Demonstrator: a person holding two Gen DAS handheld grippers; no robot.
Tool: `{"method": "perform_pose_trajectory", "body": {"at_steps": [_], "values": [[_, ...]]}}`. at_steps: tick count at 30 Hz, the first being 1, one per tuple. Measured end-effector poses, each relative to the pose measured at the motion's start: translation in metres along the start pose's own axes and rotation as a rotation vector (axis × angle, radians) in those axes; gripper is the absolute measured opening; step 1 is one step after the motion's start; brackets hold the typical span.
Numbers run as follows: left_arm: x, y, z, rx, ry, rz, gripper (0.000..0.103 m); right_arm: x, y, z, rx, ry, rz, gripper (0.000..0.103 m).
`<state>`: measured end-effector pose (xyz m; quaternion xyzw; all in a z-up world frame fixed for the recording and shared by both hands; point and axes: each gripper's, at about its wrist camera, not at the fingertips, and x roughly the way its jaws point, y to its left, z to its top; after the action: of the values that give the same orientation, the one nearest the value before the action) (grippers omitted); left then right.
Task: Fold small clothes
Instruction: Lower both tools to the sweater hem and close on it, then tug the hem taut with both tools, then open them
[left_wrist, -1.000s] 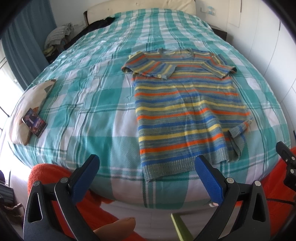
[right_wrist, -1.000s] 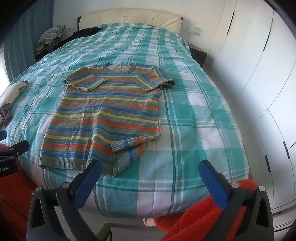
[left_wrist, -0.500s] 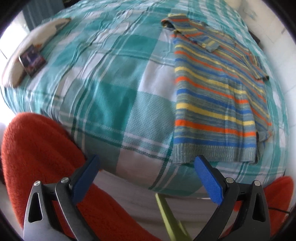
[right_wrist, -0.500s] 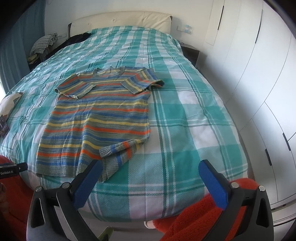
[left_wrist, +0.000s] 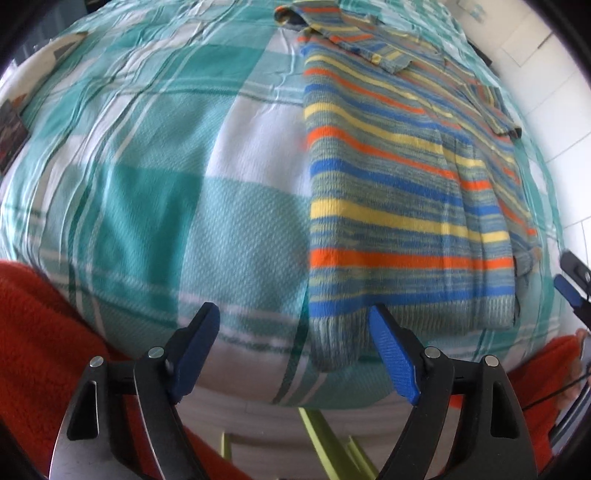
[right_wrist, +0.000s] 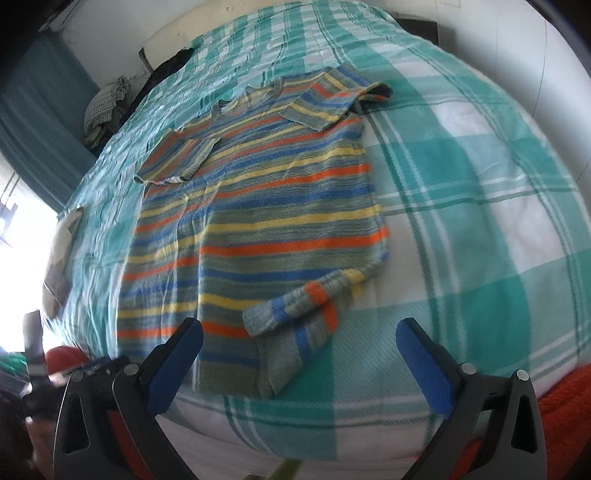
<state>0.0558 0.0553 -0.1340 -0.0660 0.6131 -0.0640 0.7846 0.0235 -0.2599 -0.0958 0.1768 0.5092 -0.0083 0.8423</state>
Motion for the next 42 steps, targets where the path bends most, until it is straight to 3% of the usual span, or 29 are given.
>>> {"method": "perform_pose_trajectory", "body": {"at_steps": [3, 5, 7, 10, 15, 19, 21, 22, 23, 25, 27, 28, 29, 30, 31, 35, 38, 42], "values": [[0.004, -0.001, 0.001, 0.006, -0.005, 0.007, 0.084, 0.038, -0.002, 0.010, 0.074, 0.059, -0.002, 0.094], [0.009, 0.001, 0.004, 0.007, -0.002, 0.011, 0.085, 0.055, -0.004, 0.011, 0.088, 0.092, -0.039, 0.046], [0.007, 0.007, -0.001, 0.006, -0.005, 0.027, 0.091, 0.045, -0.012, 0.009, 0.099, 0.057, -0.056, 0.020], [0.005, 0.020, -0.007, -0.019, -0.011, 0.036, 0.093, 0.012, -0.041, 0.004, 0.158, 0.029, -0.018, 0.016], [0.009, 0.032, -0.004, -0.094, 0.018, -0.035, 0.093, -0.035, -0.102, -0.015, 0.228, -0.006, -0.201, 0.016], [0.013, 0.028, -0.002, -0.075, 0.043, -0.051, 0.092, -0.040, -0.131, -0.029, 0.309, 0.006, -0.205, 0.017], [0.012, 0.027, -0.004, -0.077, 0.030, -0.061, 0.092, -0.039, -0.138, -0.033, 0.356, -0.009, -0.120, 0.030], [0.012, 0.028, -0.004, -0.084, 0.028, -0.068, 0.092, -0.036, -0.139, -0.034, 0.364, -0.010, -0.071, 0.058], [0.013, 0.028, -0.005, -0.094, 0.027, -0.076, 0.092, -0.031, -0.137, -0.035, 0.366, -0.008, -0.006, 0.077], [0.015, 0.026, -0.006, -0.097, 0.033, -0.075, 0.089, -0.016, -0.124, -0.035, 0.329, 0.013, 0.062, 0.078], [0.016, 0.019, -0.007, -0.075, 0.039, -0.063, 0.071, 0.004, -0.109, -0.034, 0.255, 0.060, 0.071, 0.078], [0.015, 0.015, -0.006, -0.059, 0.039, -0.067, 0.062, 0.015, -0.099, -0.035, 0.201, 0.103, 0.065, 0.074], [0.013, 0.011, -0.005, -0.040, 0.039, -0.083, 0.031, 0.020, -0.090, -0.035, 0.152, 0.120, 0.050, 0.057], [0.013, 0.006, -0.004, -0.016, 0.050, -0.109, 0.007, 0.021, -0.081, -0.033, 0.096, 0.121, 0.030, 0.040], [0.011, 0.002, -0.003, 0.007, 0.055, -0.110, 0.006, 0.018, -0.073, -0.031, 0.057, 0.119, 0.044, 0.004], [-0.025, 0.012, 0.004, 0.022, -0.029, -0.051, 0.005, -0.013, -0.067, -0.021, 0.028, 0.070, 0.020, 0.004], [-0.055, 0.031, 0.010, 0.025, -0.068, -0.076, 0.005, -0.049, -0.067, -0.016, 0.021, 0.039, 0.024, 0.004], [-0.054, 0.022, 0.004, 0.097, -0.017, -0.041, 0.005, -0.047, -0.056, -0.020, -0.022, 0.079, -0.024, 0.004]]}}
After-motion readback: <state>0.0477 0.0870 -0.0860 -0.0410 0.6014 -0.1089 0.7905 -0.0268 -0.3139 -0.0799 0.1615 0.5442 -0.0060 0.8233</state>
